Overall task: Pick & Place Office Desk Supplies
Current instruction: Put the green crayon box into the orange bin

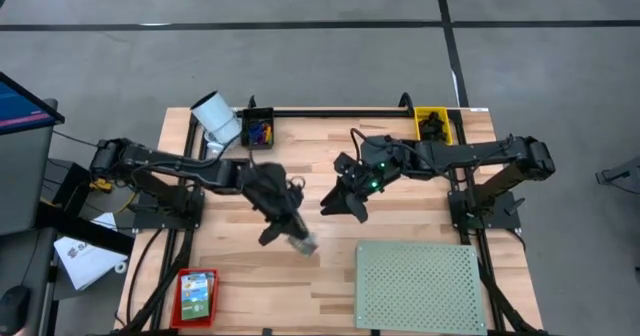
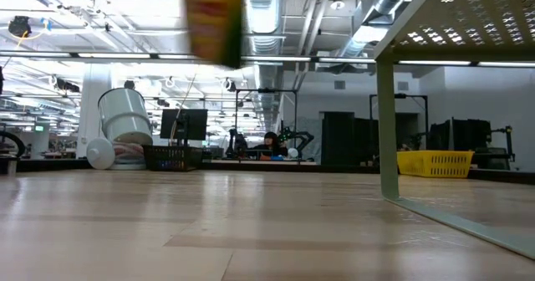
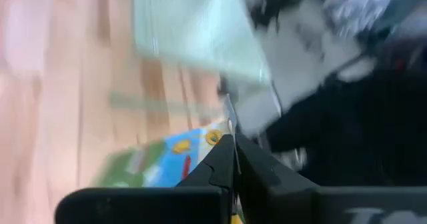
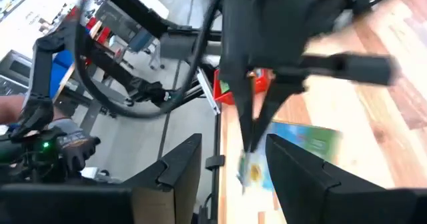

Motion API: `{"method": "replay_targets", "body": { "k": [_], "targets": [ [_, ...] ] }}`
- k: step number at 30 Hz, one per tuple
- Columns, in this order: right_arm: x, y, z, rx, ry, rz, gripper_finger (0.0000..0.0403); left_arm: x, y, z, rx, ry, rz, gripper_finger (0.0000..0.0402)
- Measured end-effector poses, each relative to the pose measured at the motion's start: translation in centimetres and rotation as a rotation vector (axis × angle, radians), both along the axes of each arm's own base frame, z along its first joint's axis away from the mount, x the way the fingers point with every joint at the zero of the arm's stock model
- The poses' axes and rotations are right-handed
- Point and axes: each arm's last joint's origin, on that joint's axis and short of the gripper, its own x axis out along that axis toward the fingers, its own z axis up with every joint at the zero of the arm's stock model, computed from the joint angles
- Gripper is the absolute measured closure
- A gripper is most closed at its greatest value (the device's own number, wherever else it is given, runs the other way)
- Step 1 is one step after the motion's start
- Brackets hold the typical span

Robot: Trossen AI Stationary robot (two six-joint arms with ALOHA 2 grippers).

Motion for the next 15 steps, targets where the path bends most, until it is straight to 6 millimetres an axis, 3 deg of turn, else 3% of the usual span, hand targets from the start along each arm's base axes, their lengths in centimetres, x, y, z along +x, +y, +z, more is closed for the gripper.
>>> {"method": "replay_targets", "body": {
  "k": [10, 15],
  "targets": [
    [-0.7, -0.4, 0.8, -0.029, -0.031, -0.059, 0.0239, -3.6, -4.0, -2.1, 0.029, 0.382, -0.121, 0.0401],
    [-1.3, -0.7, 1.4, -0.051, -0.044, -0.086, 0.0239, -6.2, -6.0, -1.2, -0.011, 0.490, -0.138, 0.0401]
  ]
}}
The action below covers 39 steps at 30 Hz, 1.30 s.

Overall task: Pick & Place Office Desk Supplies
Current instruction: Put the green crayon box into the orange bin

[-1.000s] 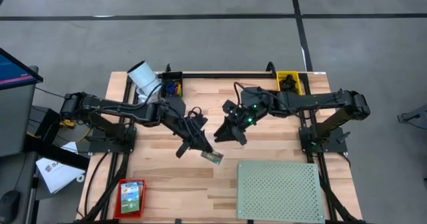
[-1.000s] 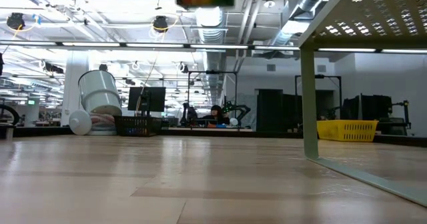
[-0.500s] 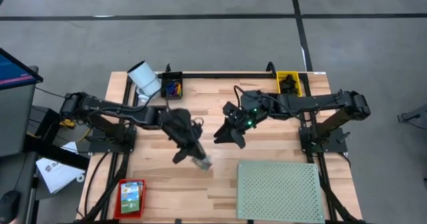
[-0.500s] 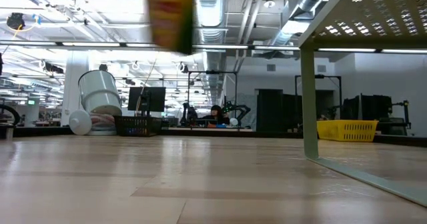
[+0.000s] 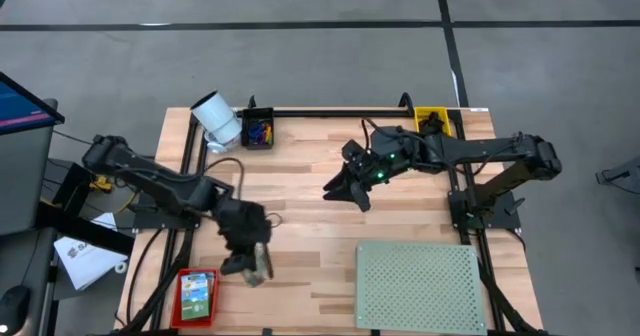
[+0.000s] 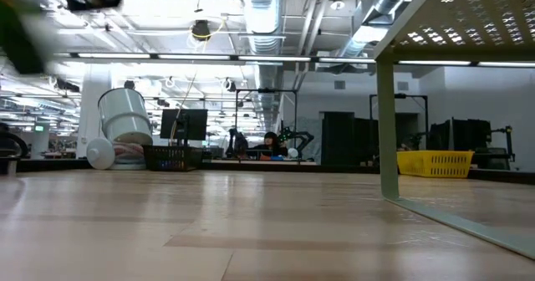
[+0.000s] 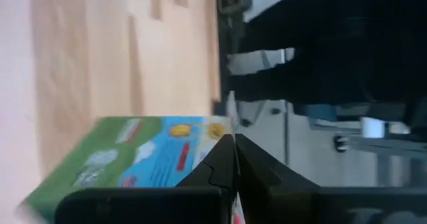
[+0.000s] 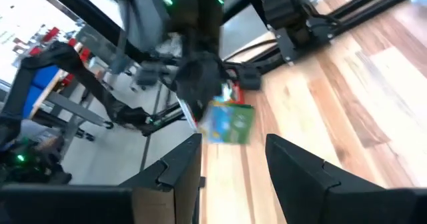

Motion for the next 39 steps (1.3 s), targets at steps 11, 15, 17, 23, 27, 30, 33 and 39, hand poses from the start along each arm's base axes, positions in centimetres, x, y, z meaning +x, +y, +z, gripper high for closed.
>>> {"method": "replay_targets", "body": {
  "k": [11, 15, 17, 23, 27, 30, 33, 39],
  "targets": [
    [-0.5, -0.4, 0.6, -0.028, -0.028, -0.010, 0.0239, -6.4, -0.9, 5.3, -0.250, 0.102, 0.289, 0.0401],
    [-0.5, -0.4, 0.6, -0.044, -0.032, -0.006, 0.0239, -8.0, -1.0, 6.3, -0.302, 0.107, 0.408, 0.0401],
    [-0.5, -0.4, 0.6, -0.058, -0.036, -0.009, 0.0239, -8.6, -1.2, 6.5, -0.320, 0.123, 0.447, 0.0401],
    [-0.5, -0.4, 0.6, -0.083, -0.043, -0.004, 0.0239, -10.0, -1.9, 6.2, -0.321, 0.219, 0.555, 0.0401],
    [-0.5, -0.4, 0.5, -0.087, -0.043, -0.003, 0.0239, -11.0, -2.8, 6.2, -0.329, 0.225, 0.625, 0.0401],
    [-0.5, -0.4, 0.5, -0.093, -0.043, -0.001, 0.0239, -11.8, -3.5, 6.2, -0.346, 0.213, 0.691, 0.0401],
    [-0.5, -0.4, 0.5, -0.094, -0.043, 0.000, 0.0239, -13.0, -4.4, 6.2, -0.374, 0.200, 0.742, 0.0401],
    [-0.5, -0.4, 0.5, -0.108, -0.047, 0.006, 0.0239, -15.4, -6.9, 3.6, -0.505, 0.206, 0.827, 0.0401]
  ]
}}
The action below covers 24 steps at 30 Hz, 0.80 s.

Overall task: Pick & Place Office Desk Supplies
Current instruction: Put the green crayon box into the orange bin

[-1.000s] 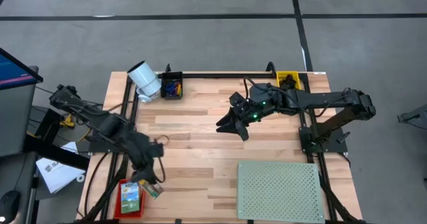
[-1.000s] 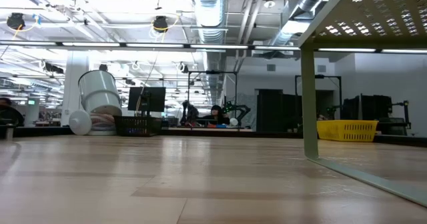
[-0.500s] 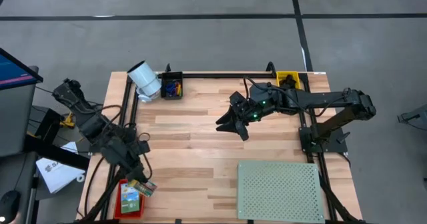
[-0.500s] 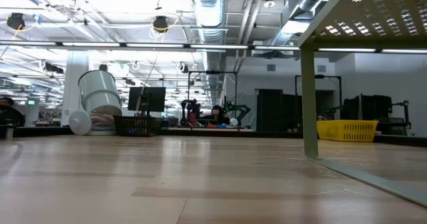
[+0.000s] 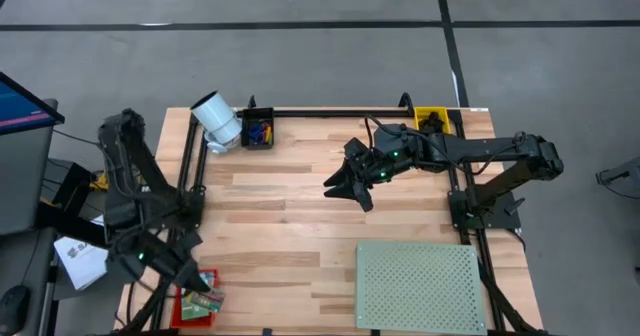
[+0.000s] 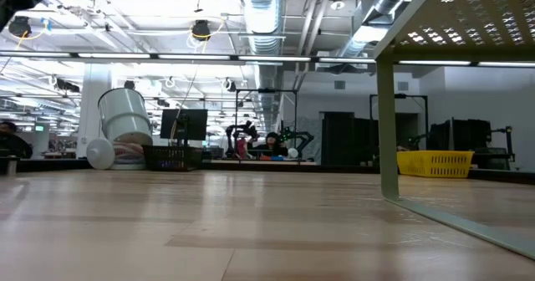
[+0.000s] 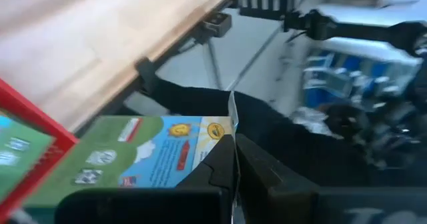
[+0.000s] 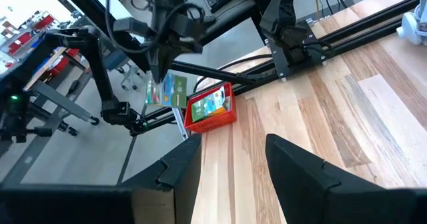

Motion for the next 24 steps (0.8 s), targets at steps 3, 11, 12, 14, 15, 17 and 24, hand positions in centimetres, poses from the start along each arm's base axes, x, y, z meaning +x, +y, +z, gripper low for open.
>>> {"method": "replay_targets", "body": {
  "k": [3, 11, 12, 14, 15, 17, 24],
  "targets": [
    [0.0, 0.0, 0.0, 0.000, 0.000, 0.000, 0.0239, -0.9, -1.0, -2.0, -0.075, -0.055, 0.062, 0.0401],
    [0.0, 0.1, 0.0, 0.016, 0.008, 0.000, 0.0239, -2.6, -1.9, -5.8, -0.160, -0.154, 0.104, 0.0401],
    [0.0, 0.1, 0.0, 0.017, 0.009, 0.000, 0.0239, -2.7, -1.9, -6.2, -0.149, -0.150, 0.097, 0.0401],
    [0.0, 0.1, 0.0, 0.020, 0.010, -0.001, 0.0239, -2.8, -1.7, -6.9, -0.114, -0.159, 0.097, 0.0401],
    [0.0, 0.1, -0.1, 0.024, 0.011, -0.002, 0.0239, -2.9, -1.6, -7.1, -0.098, -0.169, 0.107, 0.0401],
    [0.0, 0.1, -0.1, 0.032, 0.016, -0.005, 0.0239, -2.9, -1.3, -7.2, -0.061, -0.181, 0.122, 0.0401],
    [0.0, 0.1, -0.1, 0.050, 0.023, -0.013, 0.0239, -3.4, 1.1, -6.9, 0.084, -0.189, 0.049, 0.0401]
  ]
}}
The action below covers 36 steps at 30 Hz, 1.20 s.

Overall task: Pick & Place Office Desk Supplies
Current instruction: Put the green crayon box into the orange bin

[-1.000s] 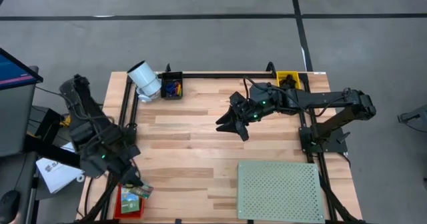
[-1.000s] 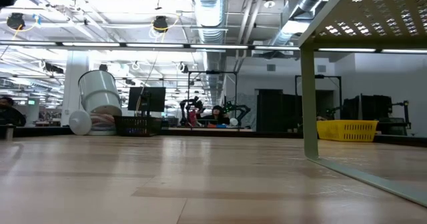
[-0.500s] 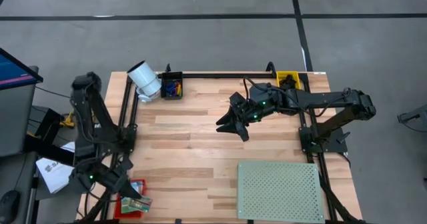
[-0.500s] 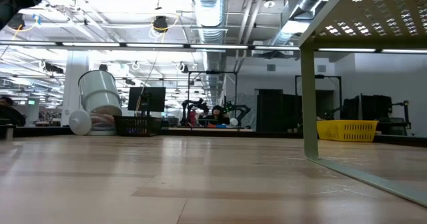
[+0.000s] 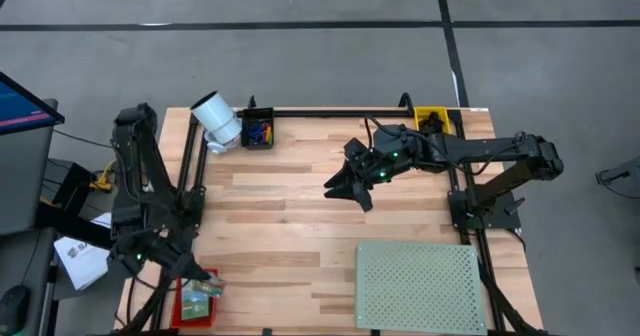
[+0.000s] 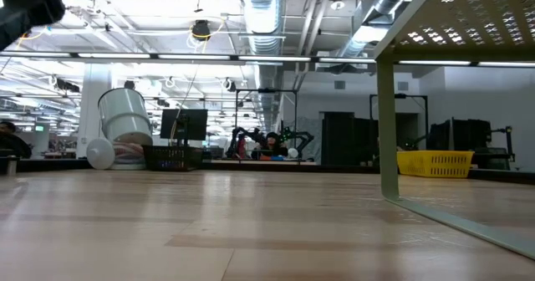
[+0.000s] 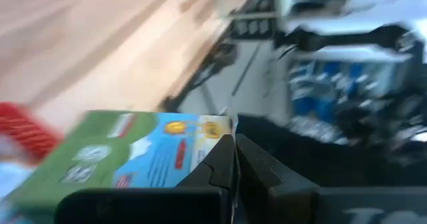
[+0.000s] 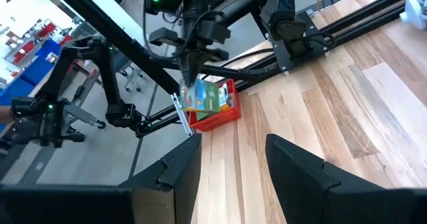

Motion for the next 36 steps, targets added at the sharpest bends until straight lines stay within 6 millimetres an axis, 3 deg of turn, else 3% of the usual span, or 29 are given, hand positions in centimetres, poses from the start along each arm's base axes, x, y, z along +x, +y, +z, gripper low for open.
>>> {"method": "replay_targets", "body": {
  "k": [4, 8, 17, 25, 36],
  "targets": [
    [0.0, -0.1, 0.0, 0.022, 0.007, -0.015, 0.0239, -0.4, 1.9, 0.0, 0.049, 0.169, -0.152, 0.0401],
    [0.0, -0.1, 0.0, 0.034, 0.009, -0.029, 0.0239, -0.9, 3.1, 1.3, 0.021, 0.311, -0.355, 0.0401],
    [0.1, -0.3, 0.0, 0.019, 0.004, -0.075, 0.0239, -1.6, 3.3, 4.4, -0.117, 0.462, -0.741, 0.0401],
    [0.1, -0.3, 0.0, 0.008, 0.003, -0.103, 0.0239, -0.8, 1.3, 3.3, -0.027, 0.509, -0.782, 0.0401],
    [0.1, -0.4, 0.0, -0.018, 0.001, -0.100, 0.0239, 2.8, -2.1, 0.3, 0.051, 0.578, -0.641, 0.0401]
  ]
}}
